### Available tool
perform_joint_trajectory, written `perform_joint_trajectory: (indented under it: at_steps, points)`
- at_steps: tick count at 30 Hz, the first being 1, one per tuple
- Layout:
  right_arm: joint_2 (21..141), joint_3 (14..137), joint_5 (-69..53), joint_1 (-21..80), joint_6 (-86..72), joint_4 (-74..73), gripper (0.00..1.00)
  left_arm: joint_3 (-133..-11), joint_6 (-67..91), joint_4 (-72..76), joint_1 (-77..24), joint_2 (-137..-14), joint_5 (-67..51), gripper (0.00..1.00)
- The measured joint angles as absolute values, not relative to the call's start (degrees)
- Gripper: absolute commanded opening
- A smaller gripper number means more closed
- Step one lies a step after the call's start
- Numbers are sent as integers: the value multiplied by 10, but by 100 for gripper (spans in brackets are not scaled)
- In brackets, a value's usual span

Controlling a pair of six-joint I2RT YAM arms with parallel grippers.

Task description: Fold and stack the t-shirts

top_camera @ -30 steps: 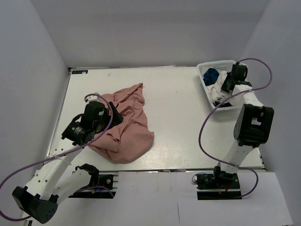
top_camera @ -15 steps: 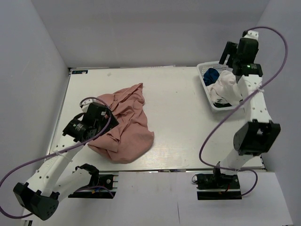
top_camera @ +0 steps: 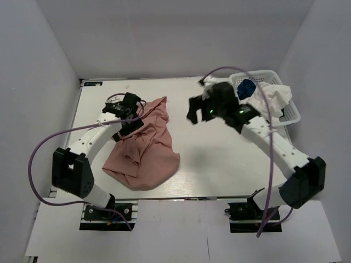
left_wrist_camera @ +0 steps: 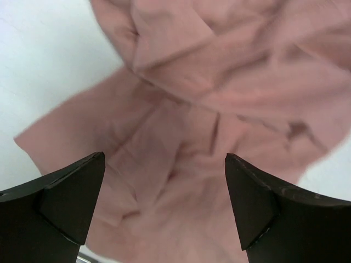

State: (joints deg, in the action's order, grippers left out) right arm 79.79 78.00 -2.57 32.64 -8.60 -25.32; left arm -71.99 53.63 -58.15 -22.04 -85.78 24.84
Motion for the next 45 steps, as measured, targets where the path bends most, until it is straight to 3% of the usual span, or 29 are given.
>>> perform_joint_trajectory:
  at_steps: [6, 14, 17, 18, 20, 21, 23, 24, 31, 40, 45]
  points:
    - [831, 659, -78, 412, -93, -272, 90, -718, 495, -526, -151, -901, 250, 100]
    - [877, 634, -98, 493, -100, -234, 90, -709, 439, -419, -107, -963, 220, 97]
    - [914, 633, -99, 506, -101, -224, 90, -706, 430, -401, -99, -982, 205, 78]
    - [926, 632, -99, 510, -102, -221, 87, -705, 426, -396, -96, -988, 202, 52]
    - [943, 628, -103, 516, -103, -214, 82, -700, 422, -385, -91, -993, 194, 23]
    - [949, 625, -108, 518, -105, -209, 72, -697, 423, -384, -88, -993, 190, 2]
    - [961, 624, -120, 524, -105, -202, 41, -696, 416, -381, -83, -992, 183, 0]
    - [968, 625, -126, 527, -103, -196, 0, -697, 412, -379, -82, -991, 180, 0]
    - [976, 637, -76, 528, -116, -200, 0, -737, 380, -389, -76, -945, 177, 0]
    - [785, 748, 149, 399, -112, -234, 0, -866, 342, -418, -76, -717, 264, 0]
    - [724, 845, 243, 349, -84, -267, 0, -975, 335, -448, -76, -652, 306, 0]
